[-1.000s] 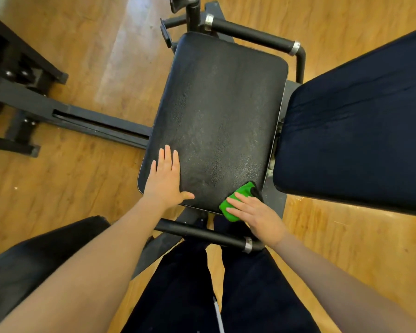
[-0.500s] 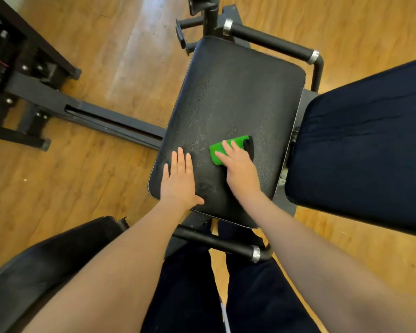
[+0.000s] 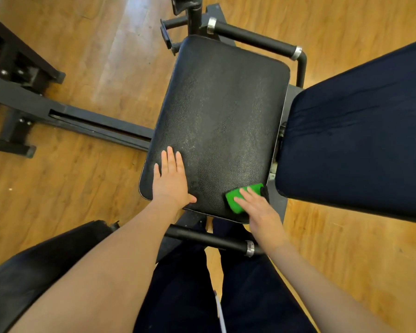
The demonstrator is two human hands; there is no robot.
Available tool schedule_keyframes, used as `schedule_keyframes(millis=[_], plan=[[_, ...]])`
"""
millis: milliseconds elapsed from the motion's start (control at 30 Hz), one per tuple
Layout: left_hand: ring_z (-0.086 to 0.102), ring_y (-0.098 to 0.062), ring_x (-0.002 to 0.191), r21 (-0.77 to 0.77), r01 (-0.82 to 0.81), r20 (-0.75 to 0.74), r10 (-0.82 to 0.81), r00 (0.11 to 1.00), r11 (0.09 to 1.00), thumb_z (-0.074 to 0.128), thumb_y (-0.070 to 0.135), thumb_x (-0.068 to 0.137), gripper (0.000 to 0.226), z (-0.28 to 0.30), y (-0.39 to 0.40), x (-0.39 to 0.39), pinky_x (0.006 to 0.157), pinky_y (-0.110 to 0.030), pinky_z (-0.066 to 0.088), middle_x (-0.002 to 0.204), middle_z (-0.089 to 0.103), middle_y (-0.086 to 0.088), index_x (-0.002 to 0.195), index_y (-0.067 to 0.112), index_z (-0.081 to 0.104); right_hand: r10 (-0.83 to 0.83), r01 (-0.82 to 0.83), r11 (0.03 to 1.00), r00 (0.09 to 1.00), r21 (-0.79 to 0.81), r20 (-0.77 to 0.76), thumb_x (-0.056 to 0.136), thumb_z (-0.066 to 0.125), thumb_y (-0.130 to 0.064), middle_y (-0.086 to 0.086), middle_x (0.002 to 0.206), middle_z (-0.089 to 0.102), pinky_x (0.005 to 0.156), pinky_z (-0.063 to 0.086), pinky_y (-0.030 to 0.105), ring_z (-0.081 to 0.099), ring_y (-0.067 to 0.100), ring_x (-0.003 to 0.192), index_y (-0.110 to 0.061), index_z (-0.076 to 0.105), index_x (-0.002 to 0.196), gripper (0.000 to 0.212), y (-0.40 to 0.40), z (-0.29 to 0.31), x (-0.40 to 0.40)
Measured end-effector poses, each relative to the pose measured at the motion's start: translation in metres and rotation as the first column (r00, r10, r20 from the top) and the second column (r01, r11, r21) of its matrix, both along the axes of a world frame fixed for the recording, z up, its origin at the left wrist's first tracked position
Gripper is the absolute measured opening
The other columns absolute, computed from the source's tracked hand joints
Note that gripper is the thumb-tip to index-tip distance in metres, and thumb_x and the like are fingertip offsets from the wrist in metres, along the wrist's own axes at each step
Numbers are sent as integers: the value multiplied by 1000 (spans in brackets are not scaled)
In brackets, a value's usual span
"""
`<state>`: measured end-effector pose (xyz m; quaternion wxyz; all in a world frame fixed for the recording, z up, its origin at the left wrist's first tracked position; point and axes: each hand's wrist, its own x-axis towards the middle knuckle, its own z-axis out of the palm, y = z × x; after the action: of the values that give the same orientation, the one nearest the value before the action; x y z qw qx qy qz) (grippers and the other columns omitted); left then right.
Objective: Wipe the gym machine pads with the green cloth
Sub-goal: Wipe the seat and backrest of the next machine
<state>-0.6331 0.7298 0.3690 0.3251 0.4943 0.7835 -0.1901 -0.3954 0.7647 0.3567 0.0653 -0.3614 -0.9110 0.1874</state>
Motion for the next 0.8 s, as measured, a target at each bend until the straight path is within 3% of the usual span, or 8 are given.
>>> schedule_keyframes(millis=[67, 167, 333, 467, 633, 733, 800], plan=[[-20, -34, 146, 5, -1, -6, 1, 1000, 1000, 68, 62, 76, 130, -1, 0, 1, 119, -46, 1, 155, -26, -21, 147, 1, -22, -88, 89, 996, 996, 22, -33, 70, 38, 13, 17, 124, 60, 94, 45, 40, 49, 35, 121, -2, 67, 108, 50, 20, 4, -28], [-20, -33, 146, 12, -8, -1, 8, 1000, 1000, 69, 61, 76, 130, -2, 0, 2, 119, -46, 1, 155, -27, -21, 147, 1, -22, -124, 123, 992, 992, 20, 14, 66, 42, 14, 25, 126, 56, 91, 43, 54, 51, 48, 117, 0, 67, 108, 51, 47, -7, -58], [-21, -33, 146, 20, -3, -5, 3, 1000, 1000, 68, 60, 78, 128, -2, -2, -1, 119, -46, 0, 155, -28, -20, 148, 2, -22, -85, 85, 996, 995, 4, 57, 53, 63, 30, 20, 122, 60, 81, 51, 49, 57, 43, 111, -3, 68, 108, 64, 14, -15, -32], [-20, -33, 146, 32, 3, -11, -3, 1000, 999, 67, 61, 78, 127, -3, -3, -1, 119, -45, 0, 156, -27, -20, 148, 3, -22, -17, 21, 999, 991, -33, 132, 43, 70, 30, 17, 124, 60, 89, 45, 49, 55, 39, 115, -7, 67, 111, 78, -16, -16, 12], [-20, -31, 146, 75, -38, 20, 36, 999, 996, 69, 58, 78, 125, -2, -5, -3, 119, -45, -1, 157, -25, -17, 150, 6, -19, -59, 73, 993, 988, -96, 141, 48, 71, 29, 16, 121, 62, 82, 52, 52, 58, 38, 112, -7, 68, 110, 72, -23, 1, 17], [-15, -30, 147, 122, -108, 3, 109, 994, 987, 63, 56, 84, 114, -3, -17, 10, 119, -44, 1, 159, -20, -16, 151, 6, -15, -82, 86, 992, 996, -96, 44, 57, 65, 28, 17, 123, 60, 94, 40, 51, 55, 39, 116, -4, 66, 113, 64, -14, 16, -4], [-13, -30, 148, 158, -155, -6, 158, 987, 975, 53, 55, 91, 102, -2, -32, 25, 120, -44, 2, 160, -17, -16, 152, 5, -12, -3, 4, 997, 1000, -76, 20, 64, 61, 26, 19, 128, 56, 99, 34, 47, 50, 41, 121, -2, 64, 116, 59, 0, 22, -30]])
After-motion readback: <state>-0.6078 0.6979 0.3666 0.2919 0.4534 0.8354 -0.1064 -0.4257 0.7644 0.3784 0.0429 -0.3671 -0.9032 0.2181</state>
